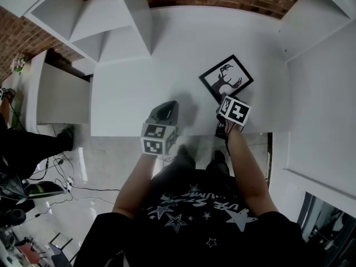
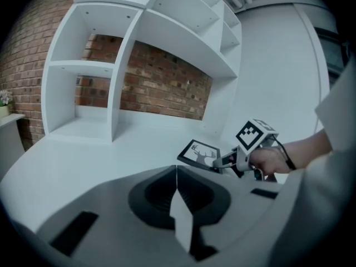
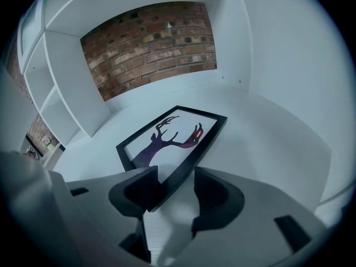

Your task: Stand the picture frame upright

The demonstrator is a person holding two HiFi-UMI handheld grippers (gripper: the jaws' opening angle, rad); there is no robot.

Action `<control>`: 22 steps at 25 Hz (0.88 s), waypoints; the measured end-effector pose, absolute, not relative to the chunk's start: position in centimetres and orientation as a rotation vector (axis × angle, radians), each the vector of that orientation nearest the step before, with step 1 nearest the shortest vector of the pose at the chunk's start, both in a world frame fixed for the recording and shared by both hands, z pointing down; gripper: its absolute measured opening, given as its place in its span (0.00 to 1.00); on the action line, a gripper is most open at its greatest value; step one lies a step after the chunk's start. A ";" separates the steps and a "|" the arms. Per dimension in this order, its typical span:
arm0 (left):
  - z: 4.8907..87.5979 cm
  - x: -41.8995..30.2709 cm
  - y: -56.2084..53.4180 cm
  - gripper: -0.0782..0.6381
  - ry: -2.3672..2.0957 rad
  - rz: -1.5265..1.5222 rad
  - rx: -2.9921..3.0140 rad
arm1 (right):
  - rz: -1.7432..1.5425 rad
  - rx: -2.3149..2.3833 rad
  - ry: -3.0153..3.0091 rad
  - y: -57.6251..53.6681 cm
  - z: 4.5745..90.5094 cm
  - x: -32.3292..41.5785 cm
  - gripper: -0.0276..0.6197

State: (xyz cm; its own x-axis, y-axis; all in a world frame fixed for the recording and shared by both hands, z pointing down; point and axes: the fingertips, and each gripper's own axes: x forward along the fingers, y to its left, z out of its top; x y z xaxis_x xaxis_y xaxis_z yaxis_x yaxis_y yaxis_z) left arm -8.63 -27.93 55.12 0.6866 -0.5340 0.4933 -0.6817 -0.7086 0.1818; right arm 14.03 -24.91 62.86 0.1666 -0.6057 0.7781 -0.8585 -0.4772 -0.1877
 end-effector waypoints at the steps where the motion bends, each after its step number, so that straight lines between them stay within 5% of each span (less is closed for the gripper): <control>1: 55.2 -8.8 -27.9 0.13 -0.960 0.587 2.543 | 1.207 2.152 -1.403 -24.9 62.9 14.0 0.36; 22: 55.0 -8.3 -25.9 0.13 -1.042 0.612 2.504 | 1.251 1.958 -1.614 -24.6 62.8 14.6 0.25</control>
State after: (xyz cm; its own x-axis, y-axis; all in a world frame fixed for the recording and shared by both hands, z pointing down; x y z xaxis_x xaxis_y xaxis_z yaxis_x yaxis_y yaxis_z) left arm -8.31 -25.86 54.95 0.6344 -0.5754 0.5162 -0.7309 -0.6638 0.1583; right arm 14.62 -24.62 62.85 -0.0167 -0.6348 0.7725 -0.9064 -0.3165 -0.2797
